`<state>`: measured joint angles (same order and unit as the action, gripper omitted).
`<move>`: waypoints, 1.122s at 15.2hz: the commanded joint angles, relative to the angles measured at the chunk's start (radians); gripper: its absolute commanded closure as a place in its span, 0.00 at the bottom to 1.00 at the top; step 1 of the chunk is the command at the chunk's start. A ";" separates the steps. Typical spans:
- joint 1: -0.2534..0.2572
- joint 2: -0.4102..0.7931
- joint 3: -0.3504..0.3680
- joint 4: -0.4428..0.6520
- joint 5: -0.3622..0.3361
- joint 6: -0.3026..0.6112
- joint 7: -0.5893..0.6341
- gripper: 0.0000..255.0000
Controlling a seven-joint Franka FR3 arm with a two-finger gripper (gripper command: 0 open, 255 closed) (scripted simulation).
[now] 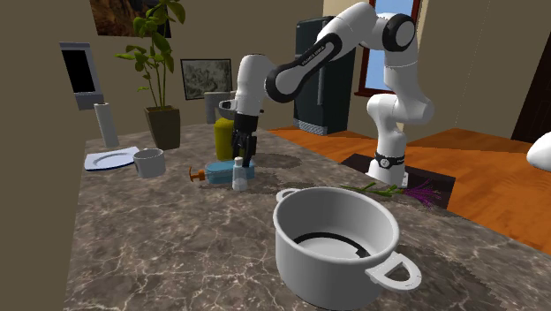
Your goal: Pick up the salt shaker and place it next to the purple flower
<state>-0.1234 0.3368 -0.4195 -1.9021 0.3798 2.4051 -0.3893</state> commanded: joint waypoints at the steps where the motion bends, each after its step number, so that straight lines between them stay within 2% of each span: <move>1: 0.000 0.000 0.000 0.000 0.000 0.000 0.000 0.00; 3: 0.000 0.000 0.000 0.000 0.000 0.000 0.000 0.00; 4: 0.000 0.000 0.000 0.000 0.000 0.000 0.000 1.00; 13: 0.000 0.000 0.000 0.000 0.000 0.000 0.000 1.00; 17: 0.007 -0.027 -0.011 0.018 -0.025 -0.041 0.022 1.00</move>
<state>-0.1173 0.3176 -0.4272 -1.8886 0.3612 2.3758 -0.3728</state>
